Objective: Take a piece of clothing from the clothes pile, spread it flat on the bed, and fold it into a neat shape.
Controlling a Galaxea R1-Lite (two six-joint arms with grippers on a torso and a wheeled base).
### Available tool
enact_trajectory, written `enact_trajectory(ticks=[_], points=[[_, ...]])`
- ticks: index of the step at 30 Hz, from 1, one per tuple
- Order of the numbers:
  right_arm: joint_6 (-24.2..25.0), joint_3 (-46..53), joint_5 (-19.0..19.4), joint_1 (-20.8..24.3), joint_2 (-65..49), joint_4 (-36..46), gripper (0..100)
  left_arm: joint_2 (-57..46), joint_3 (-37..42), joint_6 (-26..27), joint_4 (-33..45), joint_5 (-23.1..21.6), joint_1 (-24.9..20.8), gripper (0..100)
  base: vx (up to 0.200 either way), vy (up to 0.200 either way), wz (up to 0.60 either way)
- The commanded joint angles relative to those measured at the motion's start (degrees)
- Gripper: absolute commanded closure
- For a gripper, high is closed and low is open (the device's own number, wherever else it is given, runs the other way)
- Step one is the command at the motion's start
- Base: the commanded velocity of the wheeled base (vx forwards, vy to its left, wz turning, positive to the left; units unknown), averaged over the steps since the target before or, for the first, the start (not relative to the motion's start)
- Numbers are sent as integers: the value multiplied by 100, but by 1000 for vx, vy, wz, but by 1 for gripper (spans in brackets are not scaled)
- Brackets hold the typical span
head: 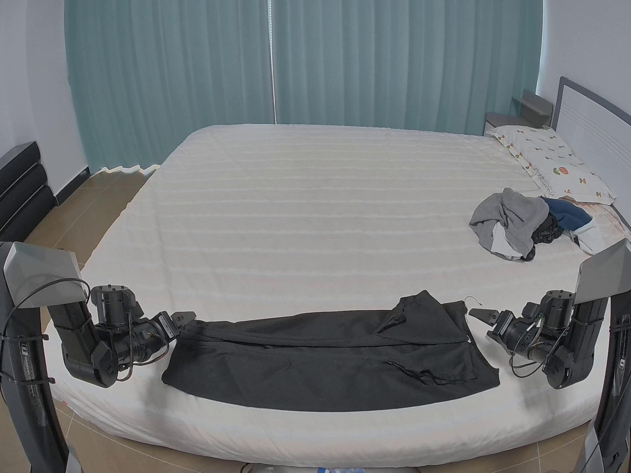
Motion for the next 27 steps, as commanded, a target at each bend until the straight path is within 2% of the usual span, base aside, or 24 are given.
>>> enact_trajectory(ticks=[1, 2, 7, 12, 17, 24, 27], points=[[1, 47, 3, 1, -22, -58, 0, -11, 143, -2, -8, 32, -67, 0, 0, 0, 0], [1, 47, 3, 1, -22, -58, 0, -11, 143, -2, -8, 32, -67, 100, 0, 0, 0], [1, 74, -41, 19, -48, -58, 0, -2, 134, -2, -8, 67, -67, 100, 0, 0, 0], [141, 302, -67, 45, -584, 74, 0, -11, 64, -2, -26, 383, -41, 100, 0, 0, 0], [150, 337, -67, 133, -1050, 627, 0, -195, 73, -20, -87, 559, -50, 100, 0, 0, 0], [440, 258, -67, 388, -1349, 1322, 0, -257, 73, -459, -465, 480, -50, 100, 0, 0, 0], [466, 258, -67, 493, -1323, 1445, 0, -204, 116, -459, -711, 471, -41, 100, 0, 0, 0]])
